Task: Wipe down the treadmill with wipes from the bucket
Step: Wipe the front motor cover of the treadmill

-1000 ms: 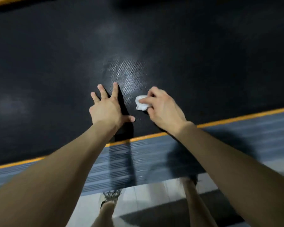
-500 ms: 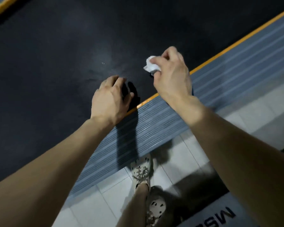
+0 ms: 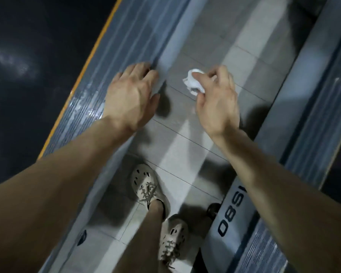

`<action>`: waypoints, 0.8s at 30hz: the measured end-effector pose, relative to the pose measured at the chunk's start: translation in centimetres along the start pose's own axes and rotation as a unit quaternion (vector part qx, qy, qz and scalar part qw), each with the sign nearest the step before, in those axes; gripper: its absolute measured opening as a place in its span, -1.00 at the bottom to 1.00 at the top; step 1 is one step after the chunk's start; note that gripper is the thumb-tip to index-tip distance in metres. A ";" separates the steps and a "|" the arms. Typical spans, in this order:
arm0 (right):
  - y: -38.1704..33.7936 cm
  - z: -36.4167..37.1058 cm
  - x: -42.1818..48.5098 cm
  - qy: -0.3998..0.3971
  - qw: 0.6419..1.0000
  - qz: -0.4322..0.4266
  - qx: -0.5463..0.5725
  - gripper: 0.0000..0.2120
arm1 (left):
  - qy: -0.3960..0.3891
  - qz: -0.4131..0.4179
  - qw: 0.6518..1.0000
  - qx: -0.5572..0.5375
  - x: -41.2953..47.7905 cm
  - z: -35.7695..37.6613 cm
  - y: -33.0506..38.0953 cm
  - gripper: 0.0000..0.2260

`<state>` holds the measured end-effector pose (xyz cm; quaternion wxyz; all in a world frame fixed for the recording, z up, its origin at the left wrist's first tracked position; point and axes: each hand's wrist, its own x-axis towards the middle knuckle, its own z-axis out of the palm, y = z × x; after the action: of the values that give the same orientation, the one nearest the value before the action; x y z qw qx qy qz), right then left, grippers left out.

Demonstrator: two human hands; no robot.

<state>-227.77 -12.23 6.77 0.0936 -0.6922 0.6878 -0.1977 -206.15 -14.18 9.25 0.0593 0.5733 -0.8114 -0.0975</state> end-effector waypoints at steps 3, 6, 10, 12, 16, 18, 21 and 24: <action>4.4 -2.3 -3.1 0.005 0.999 0.036 -0.021 -0.48 | -0.019 0.051 0.998 0.013 0.5 0.6 4.2 -0.57; 8.3 -4.2 -5.8 0.027 0.997 0.060 -0.027 -0.50 | -0.028 0.093 0.995 0.027 0.8 1.1 8.0 -0.57; 12.4 -6.4 -7.9 0.066 0.992 0.093 -0.049 -0.39 | -0.025 0.141 0.989 0.043 2.0 1.6 12.1 -0.56; 14.0 -7.6 -8.5 0.082 0.989 0.109 -0.053 -0.38 | -0.021 0.150 0.988 0.040 3.3 1.7 14.0 -0.57; 16.3 -9.1 -7.5 0.103 0.984 0.128 -0.065 -0.43 | -0.013 0.177 0.983 0.041 6.8 2.1 16.1 -0.59; 17.3 -9.3 -6.3 0.108 0.981 0.140 -0.078 -0.41 | -0.015 0.189 0.981 0.044 8.7 2.3 17.0 -0.59; 19.0 -9.8 -3.7 0.093 0.980 0.154 -0.086 -0.37 | -0.022 0.193 0.980 0.048 11.8 2.3 18.3 -0.58; 20.3 -10.2 -0.7 0.087 0.979 0.154 -0.099 -0.42 | -0.030 0.198 0.979 0.047 15.1 2.4 19.3 -0.59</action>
<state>-250.42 -10.81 7.78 -0.0058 -0.5643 0.8076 -0.1712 -229.42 -21.90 11.06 0.0266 0.3998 -0.9140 -0.0629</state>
